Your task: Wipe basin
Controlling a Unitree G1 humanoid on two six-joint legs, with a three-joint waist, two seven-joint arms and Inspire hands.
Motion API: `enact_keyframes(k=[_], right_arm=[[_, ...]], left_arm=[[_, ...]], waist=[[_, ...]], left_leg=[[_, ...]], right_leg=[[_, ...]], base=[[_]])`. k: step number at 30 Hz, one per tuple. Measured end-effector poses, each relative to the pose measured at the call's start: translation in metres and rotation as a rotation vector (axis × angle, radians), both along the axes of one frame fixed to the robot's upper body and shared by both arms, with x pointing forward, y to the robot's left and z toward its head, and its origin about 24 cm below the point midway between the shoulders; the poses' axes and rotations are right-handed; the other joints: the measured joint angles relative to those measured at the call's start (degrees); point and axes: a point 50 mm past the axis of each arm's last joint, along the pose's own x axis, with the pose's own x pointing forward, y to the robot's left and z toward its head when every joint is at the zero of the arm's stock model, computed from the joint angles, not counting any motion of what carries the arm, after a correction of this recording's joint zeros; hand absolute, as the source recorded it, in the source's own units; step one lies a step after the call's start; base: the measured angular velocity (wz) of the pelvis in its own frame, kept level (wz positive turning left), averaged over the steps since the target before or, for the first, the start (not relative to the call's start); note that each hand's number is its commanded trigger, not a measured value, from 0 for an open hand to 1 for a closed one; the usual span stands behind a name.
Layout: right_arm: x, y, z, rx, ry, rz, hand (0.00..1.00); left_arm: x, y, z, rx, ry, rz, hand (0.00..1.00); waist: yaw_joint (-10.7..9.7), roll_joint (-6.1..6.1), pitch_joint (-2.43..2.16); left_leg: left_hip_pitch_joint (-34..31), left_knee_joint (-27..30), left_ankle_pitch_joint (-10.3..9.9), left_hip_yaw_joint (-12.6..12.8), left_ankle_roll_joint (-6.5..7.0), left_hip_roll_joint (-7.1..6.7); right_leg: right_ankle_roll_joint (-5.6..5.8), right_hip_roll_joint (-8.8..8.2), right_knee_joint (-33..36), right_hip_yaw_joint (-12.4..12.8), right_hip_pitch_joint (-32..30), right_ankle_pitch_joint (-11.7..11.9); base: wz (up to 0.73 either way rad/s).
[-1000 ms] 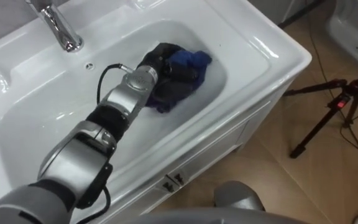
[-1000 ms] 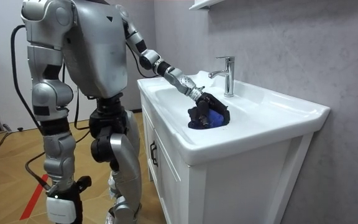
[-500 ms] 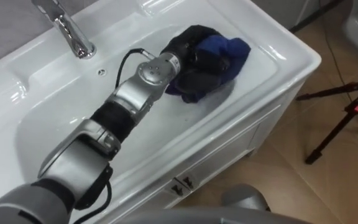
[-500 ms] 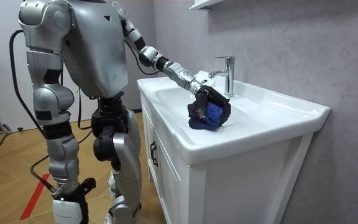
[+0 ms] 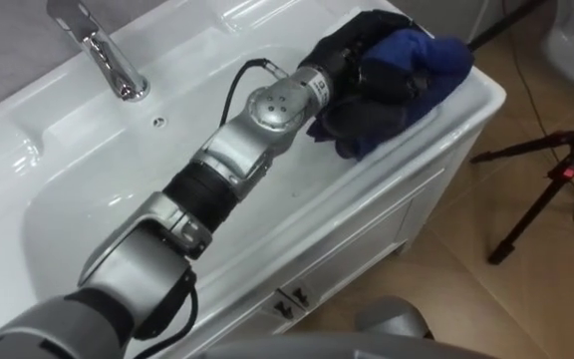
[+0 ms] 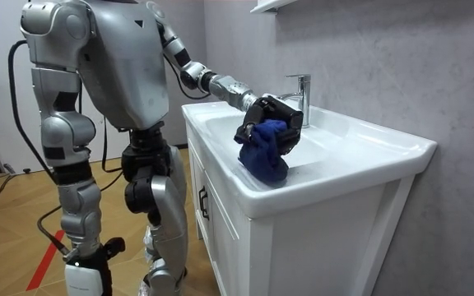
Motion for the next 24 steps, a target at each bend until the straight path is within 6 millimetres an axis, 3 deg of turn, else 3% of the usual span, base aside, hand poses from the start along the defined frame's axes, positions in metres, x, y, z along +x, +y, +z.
enact_keyframes(k=[7,13,17,24], right_arm=[[0.004,0.0,0.0,-0.008,-0.01,0.004,0.0],[0.002,0.001,0.0,-0.004,-0.001,0.007,0.0],[-0.001,0.001,0.0,-0.002,0.017,0.012,0.0],[0.008,0.001,0.0,0.003,0.0,0.033,0.0]], left_arm=[[0.006,0.017,0.003,0.101,-0.078,0.032,1.0],[0.012,0.03,0.016,0.192,-0.192,0.065,1.0],[0.012,0.033,0.025,0.291,-0.301,0.069,1.0],[0.007,0.057,0.016,0.448,-0.405,0.168,1.0]], waist=[[0.5,-0.13,0.04],[2.4,-1.56,0.25],[4.6,-2.15,0.08],[5.4,-2.34,-0.36]], left_leg=[[0.5,-0.8,0.0,0.2,0.01,0.0],[0.9,-0.9,0.0,0.1,0.01,0.0],[1.0,-0.8,0.0,0.0,0.01,0.0],[1.0,-0.8,0.0,-0.6,0.01,0.05]], right_leg=[[0.0,0.14,0.2,-0.1,0.0,0.0],[0.01,0.22,0.1,0.1,0.8,0.0],[0.01,0.25,0.1,0.0,0.8,0.0],[-0.06,0.17,0.0,-0.7,1.5,0.0]], base=[[0.01],[0.0],[0.01],[0.05]])
